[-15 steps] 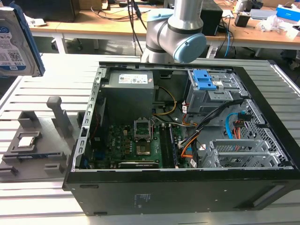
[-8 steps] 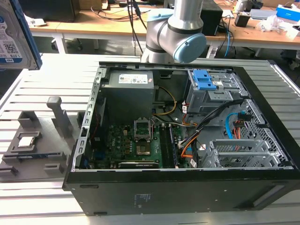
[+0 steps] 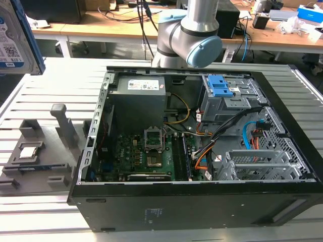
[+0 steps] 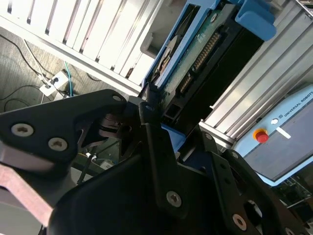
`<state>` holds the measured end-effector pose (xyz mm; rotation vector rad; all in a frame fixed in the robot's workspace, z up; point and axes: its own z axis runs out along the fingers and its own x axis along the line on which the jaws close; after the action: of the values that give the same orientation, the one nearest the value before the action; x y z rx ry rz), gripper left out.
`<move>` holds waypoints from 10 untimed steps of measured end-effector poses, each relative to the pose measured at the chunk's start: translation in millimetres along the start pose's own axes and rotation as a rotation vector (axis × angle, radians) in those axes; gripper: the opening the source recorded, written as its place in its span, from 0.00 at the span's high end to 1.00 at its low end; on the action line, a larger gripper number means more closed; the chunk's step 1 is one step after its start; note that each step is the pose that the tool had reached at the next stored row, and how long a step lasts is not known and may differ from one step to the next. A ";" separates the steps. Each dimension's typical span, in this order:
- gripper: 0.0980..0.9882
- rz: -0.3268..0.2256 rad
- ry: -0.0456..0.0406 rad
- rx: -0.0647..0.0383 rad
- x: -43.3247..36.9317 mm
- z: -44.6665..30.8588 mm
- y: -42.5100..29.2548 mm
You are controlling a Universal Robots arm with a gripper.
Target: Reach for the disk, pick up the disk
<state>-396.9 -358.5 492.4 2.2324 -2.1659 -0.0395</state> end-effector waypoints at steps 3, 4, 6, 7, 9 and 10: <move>0.70 0.000 0.0001 0.000 0.0 -0.1 -0.8; 0.70 0.000 0.0000 0.000 0.0 -0.1 -1.7; 0.70 0.000 0.0000 0.000 0.1 -0.1 -3.3; 0.70 0.000 0.0000 0.000 0.1 -0.2 -4.4; 0.70 0.000 0.0001 0.000 0.2 -0.3 -7.0; 0.70 0.000 0.0001 0.000 0.3 -0.3 -8.6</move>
<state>-388.3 -358.5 492.4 2.2323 -2.1658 -0.0394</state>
